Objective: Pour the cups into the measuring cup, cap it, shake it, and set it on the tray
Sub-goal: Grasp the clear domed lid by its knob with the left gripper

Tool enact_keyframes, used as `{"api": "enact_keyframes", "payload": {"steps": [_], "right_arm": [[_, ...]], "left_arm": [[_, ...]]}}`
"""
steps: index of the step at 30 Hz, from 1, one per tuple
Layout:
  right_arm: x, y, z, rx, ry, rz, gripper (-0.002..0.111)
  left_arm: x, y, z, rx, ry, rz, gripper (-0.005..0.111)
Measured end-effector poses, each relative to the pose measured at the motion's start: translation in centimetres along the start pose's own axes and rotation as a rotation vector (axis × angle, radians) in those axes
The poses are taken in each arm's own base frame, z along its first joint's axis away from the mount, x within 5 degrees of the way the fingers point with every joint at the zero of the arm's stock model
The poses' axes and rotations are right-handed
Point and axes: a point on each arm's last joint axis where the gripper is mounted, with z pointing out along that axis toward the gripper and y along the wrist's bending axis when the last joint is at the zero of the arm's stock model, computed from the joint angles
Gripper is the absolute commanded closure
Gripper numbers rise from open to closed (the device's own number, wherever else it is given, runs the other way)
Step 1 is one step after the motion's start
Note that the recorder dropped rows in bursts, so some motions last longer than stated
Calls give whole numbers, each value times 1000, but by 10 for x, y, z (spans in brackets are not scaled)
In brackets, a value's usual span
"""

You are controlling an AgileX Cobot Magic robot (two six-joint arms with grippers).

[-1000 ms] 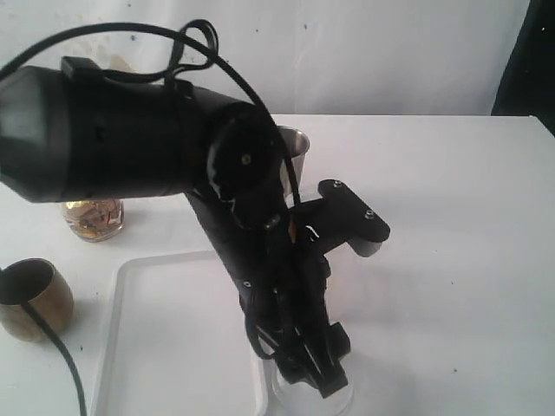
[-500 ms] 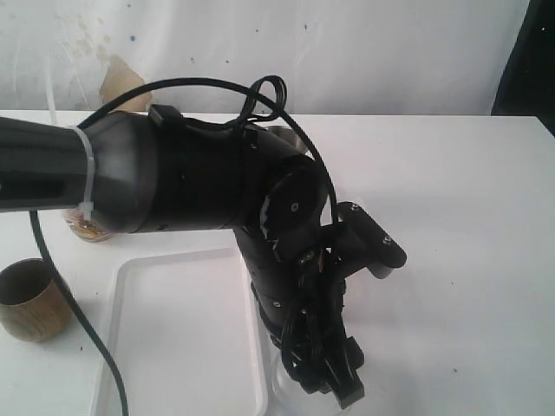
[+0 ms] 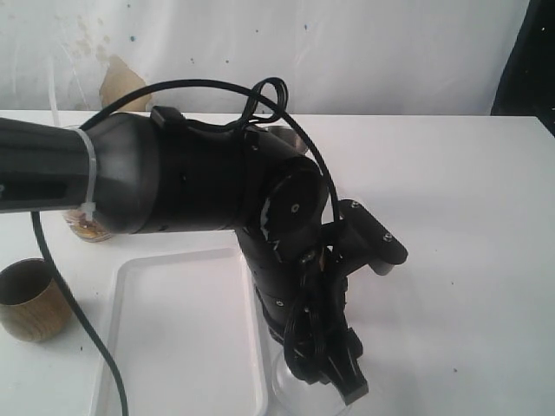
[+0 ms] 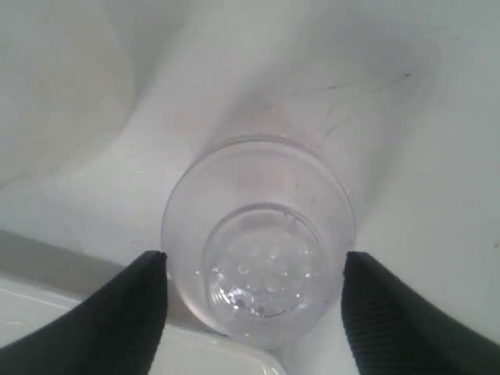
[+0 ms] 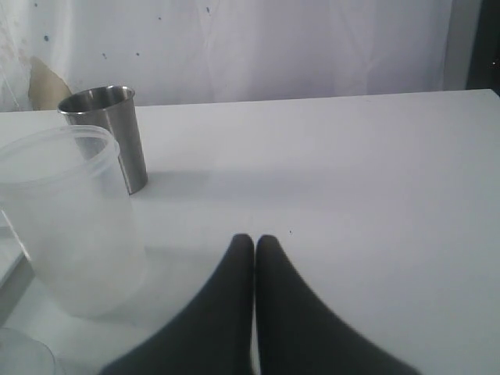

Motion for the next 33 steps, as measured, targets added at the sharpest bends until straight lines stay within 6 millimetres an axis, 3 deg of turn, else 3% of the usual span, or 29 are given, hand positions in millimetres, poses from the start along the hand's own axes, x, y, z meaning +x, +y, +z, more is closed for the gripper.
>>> {"api": "enact_keyframes", "payload": {"steps": [8, 18, 22, 26, 33], "right_arm": [[0, 0, 0, 0, 0, 0, 108], [0, 0, 0, 0, 0, 0, 108], [0, 0, 0, 0, 0, 0, 108], [0, 0, 0, 0, 0, 0, 108], [0, 0, 0, 0, 0, 0, 108]], "left_arm": [[0, 0, 0, 5, -1, -8, 42], [-1, -4, 1, 13, -1, -7, 44], [0, -3, 9, 16, 21, -11, 63], [-1, -3, 12, 19, 30, -16, 107], [-11, -5, -10, 43, 93, -11, 107]]}}
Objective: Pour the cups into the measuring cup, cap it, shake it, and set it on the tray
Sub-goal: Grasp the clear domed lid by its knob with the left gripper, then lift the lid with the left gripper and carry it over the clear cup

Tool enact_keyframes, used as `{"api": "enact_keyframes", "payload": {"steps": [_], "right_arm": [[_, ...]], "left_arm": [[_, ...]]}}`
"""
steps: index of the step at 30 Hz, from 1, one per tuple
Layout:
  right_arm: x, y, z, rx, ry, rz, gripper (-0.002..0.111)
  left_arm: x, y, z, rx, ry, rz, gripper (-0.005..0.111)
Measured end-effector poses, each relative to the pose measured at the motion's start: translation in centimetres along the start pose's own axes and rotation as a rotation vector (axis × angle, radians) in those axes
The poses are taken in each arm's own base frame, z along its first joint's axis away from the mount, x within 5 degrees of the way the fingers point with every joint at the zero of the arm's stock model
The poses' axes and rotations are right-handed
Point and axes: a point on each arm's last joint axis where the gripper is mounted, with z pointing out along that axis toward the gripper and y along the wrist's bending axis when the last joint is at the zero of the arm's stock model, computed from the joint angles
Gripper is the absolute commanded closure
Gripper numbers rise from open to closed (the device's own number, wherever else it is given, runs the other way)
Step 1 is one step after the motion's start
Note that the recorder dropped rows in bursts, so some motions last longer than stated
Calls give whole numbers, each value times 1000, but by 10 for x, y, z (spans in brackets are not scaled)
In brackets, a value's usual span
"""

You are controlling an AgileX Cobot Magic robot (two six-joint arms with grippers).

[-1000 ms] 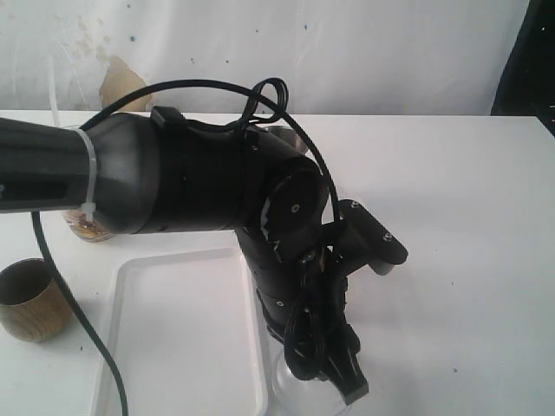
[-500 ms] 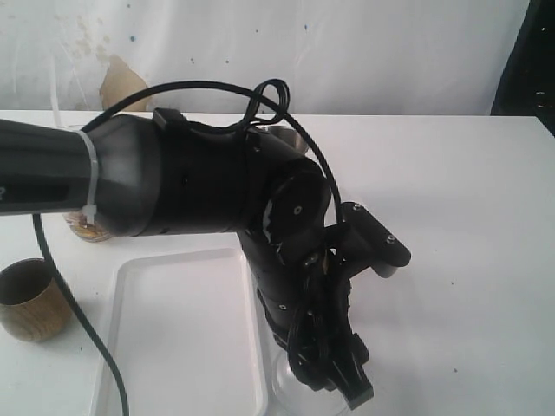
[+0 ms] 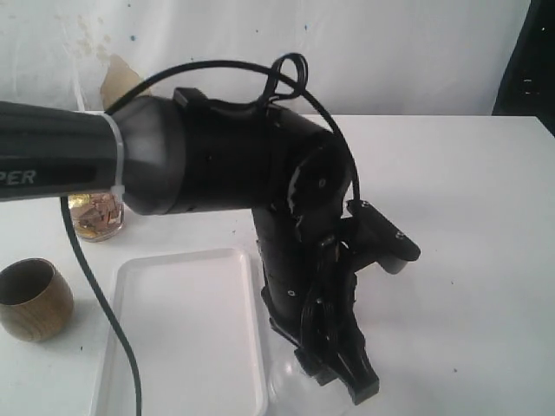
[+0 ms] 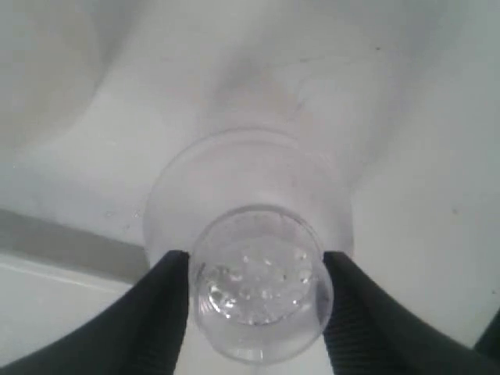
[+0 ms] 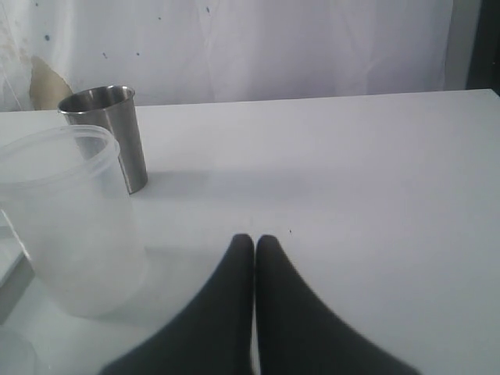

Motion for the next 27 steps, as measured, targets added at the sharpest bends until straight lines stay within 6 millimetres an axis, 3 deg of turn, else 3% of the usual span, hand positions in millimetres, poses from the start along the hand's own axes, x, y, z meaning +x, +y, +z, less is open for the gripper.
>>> {"api": "enact_keyframes", "payload": {"steps": [4, 9, 13, 17, 20, 27], "right_arm": [[0, 0, 0, 0, 0, 0, 108], [0, 0, 0, 0, 0, 0, 108], [0, 0, 0, 0, 0, 0, 108], [0, 0, 0, 0, 0, 0, 108], [0, 0, 0, 0, 0, 0, 108], [0, 0, 0, 0, 0, 0, 108]], "left_arm": [[4, -3, -26, -1, 20, 17, 107], [20, -2, -87, -95, -68, 38, 107], [41, 13, -139, -189, -189, -26, 107], [71, 44, -184, -283, -290, -155, 107], [93, 72, -204, -350, -321, -264, 107], [139, 142, -216, -450, -290, -535, 107]]}}
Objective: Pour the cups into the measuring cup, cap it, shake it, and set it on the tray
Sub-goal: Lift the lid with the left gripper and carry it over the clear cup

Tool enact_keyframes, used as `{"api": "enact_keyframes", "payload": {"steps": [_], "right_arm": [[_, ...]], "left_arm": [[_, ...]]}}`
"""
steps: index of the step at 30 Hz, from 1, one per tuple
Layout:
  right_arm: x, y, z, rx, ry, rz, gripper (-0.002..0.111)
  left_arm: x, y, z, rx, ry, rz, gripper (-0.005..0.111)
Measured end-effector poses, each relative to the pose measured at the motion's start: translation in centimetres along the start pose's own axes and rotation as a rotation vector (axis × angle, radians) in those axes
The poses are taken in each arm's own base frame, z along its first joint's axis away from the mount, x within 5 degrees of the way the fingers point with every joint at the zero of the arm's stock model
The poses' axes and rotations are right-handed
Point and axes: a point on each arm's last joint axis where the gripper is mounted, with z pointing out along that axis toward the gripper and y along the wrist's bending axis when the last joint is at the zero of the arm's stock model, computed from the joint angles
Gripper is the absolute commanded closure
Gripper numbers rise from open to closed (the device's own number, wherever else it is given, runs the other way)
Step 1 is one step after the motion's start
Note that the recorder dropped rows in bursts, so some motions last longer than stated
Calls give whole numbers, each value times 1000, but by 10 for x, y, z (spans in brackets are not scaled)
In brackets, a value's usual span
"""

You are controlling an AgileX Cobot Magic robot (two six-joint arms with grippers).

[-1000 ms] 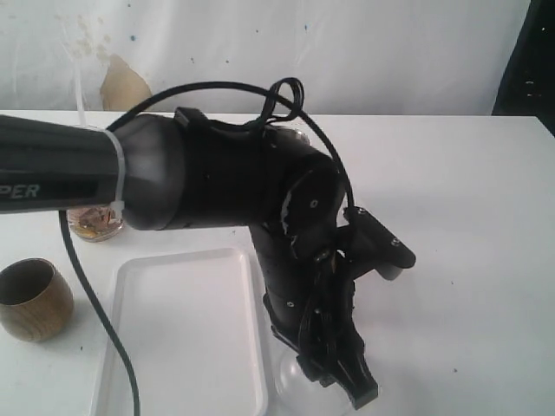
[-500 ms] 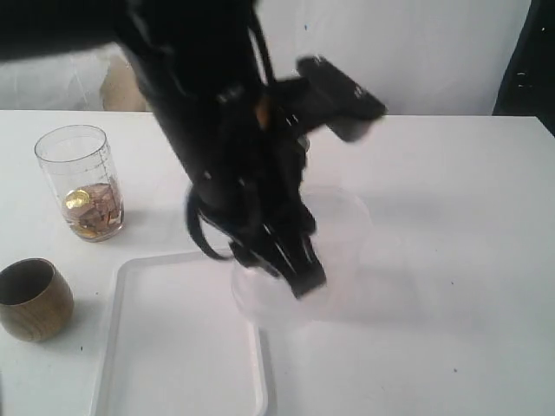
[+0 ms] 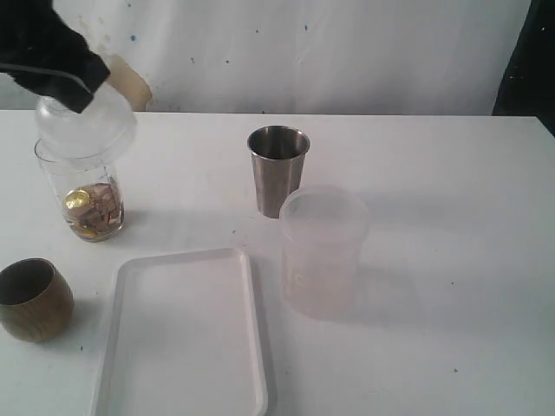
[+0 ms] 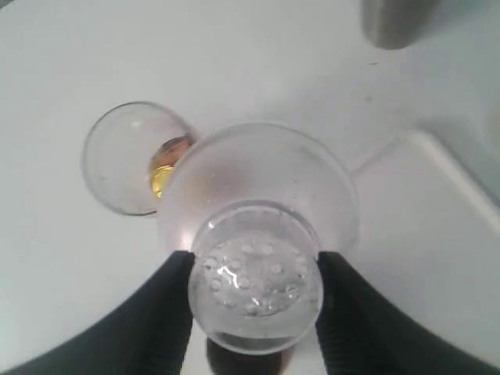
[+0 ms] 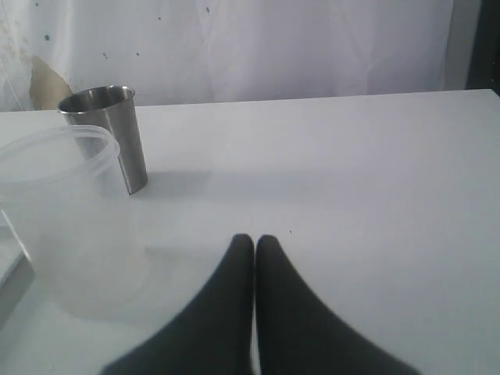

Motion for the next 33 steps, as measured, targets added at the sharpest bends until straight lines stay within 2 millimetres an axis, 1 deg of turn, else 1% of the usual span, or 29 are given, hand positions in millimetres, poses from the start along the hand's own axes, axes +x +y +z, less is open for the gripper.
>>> {"api": "enact_keyframes", "payload": {"steps": [2, 6, 8, 12, 15, 22, 33], "right_arm": [[0, 0, 0, 0, 0, 0, 108], [0, 0, 0, 0, 0, 7, 108], [0, 0, 0, 0, 0, 8, 108], [0, 0, 0, 0, 0, 9, 108], [0, 0, 0, 0, 0, 9, 108], [0, 0, 0, 0, 0, 9, 108], [0, 0, 0, 0, 0, 9, 108]], "left_arm": [[2, 18, 9, -28, 31, -54, 107], [-1, 43, 26, -59, 79, -122, 107], [-9, 53, 34, -69, 83, -147, 107], [-24, 68, 49, -63, 78, -190, 107], [-31, 74, 56, -50, 68, -217, 107], [-33, 77, 74, -34, 102, -231, 107], [-33, 79, 75, -54, 108, -227, 107]]}}
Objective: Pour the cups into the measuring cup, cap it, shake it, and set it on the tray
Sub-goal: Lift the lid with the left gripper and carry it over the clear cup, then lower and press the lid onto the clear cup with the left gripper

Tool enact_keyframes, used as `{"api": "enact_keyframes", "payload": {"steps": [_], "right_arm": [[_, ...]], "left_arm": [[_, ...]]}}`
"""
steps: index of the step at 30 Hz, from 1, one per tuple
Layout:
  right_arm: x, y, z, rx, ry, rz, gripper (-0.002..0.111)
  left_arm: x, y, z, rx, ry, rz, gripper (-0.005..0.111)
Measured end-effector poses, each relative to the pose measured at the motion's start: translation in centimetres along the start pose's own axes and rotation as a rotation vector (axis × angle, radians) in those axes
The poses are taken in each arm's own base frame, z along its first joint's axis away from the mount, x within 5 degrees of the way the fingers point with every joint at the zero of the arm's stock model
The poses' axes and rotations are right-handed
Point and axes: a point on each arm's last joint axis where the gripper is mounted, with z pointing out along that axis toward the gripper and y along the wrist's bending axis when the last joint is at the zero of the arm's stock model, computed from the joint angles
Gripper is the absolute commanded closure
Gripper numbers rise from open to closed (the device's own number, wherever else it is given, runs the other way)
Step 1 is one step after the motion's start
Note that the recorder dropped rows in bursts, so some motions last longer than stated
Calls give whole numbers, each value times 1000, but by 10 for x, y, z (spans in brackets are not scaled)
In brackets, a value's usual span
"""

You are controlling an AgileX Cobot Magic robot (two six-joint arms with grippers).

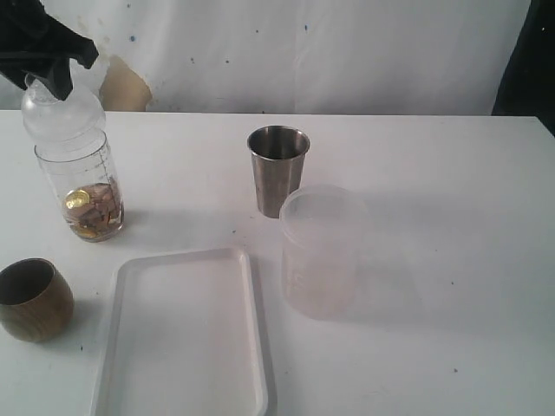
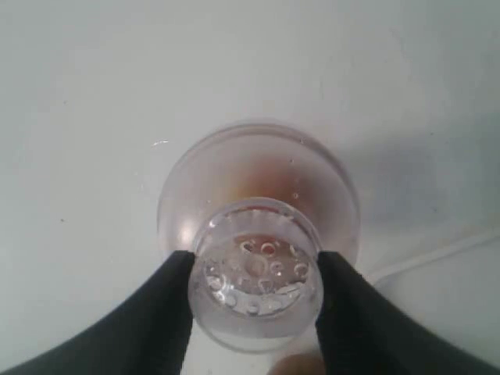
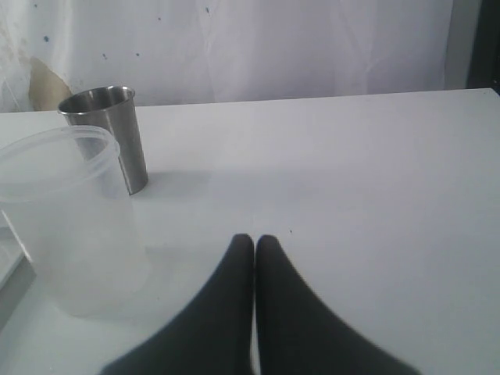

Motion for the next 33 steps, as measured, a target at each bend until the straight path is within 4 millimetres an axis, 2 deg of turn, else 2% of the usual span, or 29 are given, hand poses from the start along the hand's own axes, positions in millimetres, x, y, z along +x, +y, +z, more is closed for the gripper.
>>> {"api": "enact_keyframes", "payload": {"steps": [6, 15, 33], "right_arm": [[0, 0, 0, 0, 0, 0, 108], [0, 0, 0, 0, 0, 0, 108], [0, 0, 0, 0, 0, 0, 108]], "left_arm": [[-1, 0, 3, 1, 6, -10, 107], [-3, -2, 25, 7, 54, -25, 107], [-4, -2, 34, 4, 72, -59, 107]]}}
